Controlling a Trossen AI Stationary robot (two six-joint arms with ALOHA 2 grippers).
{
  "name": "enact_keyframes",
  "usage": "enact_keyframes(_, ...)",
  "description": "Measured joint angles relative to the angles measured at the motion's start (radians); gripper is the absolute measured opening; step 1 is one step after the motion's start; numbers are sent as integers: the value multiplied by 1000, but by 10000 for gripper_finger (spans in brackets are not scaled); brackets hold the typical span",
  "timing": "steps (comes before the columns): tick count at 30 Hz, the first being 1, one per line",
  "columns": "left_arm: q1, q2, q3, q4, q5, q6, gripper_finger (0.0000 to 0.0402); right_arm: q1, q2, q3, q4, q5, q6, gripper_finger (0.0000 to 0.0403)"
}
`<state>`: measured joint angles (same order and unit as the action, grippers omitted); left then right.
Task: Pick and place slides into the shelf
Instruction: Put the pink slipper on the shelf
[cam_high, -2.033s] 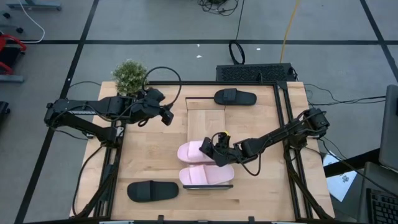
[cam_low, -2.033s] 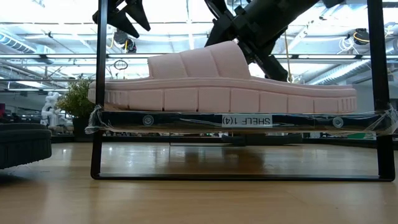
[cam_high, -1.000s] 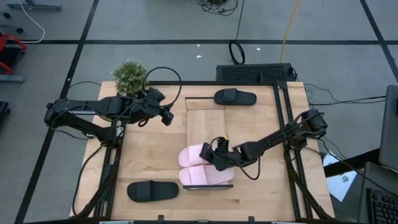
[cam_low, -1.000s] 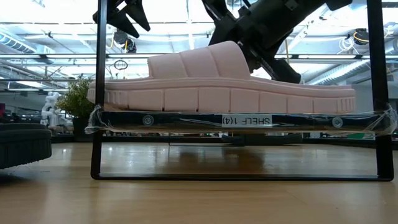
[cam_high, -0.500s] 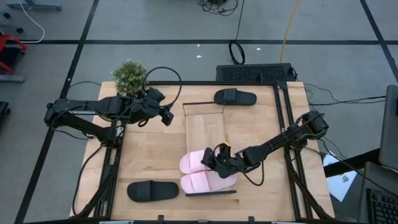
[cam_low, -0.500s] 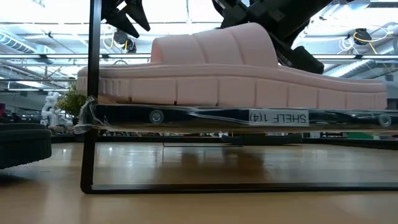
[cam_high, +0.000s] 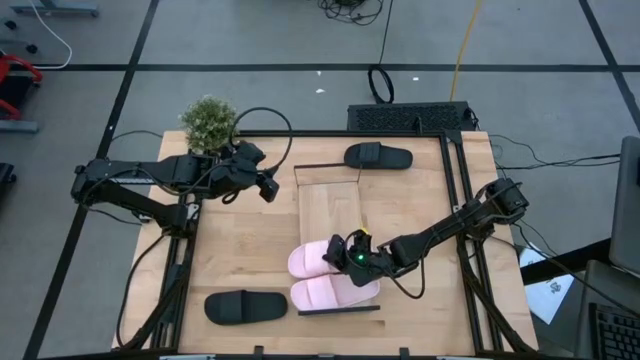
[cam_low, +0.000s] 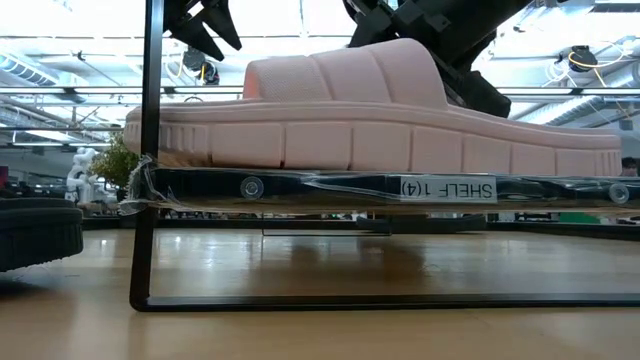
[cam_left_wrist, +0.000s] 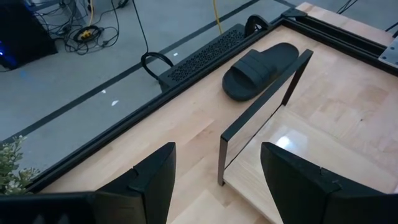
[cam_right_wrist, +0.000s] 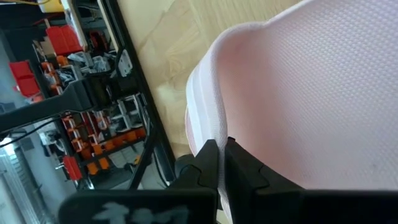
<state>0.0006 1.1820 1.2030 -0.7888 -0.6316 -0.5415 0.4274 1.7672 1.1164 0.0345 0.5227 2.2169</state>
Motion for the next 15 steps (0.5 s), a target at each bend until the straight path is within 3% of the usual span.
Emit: enact_keyframes(15, 0, 0, 0, 0, -3, 13, 230, 11, 0, 0, 5, -34, 63, 0)
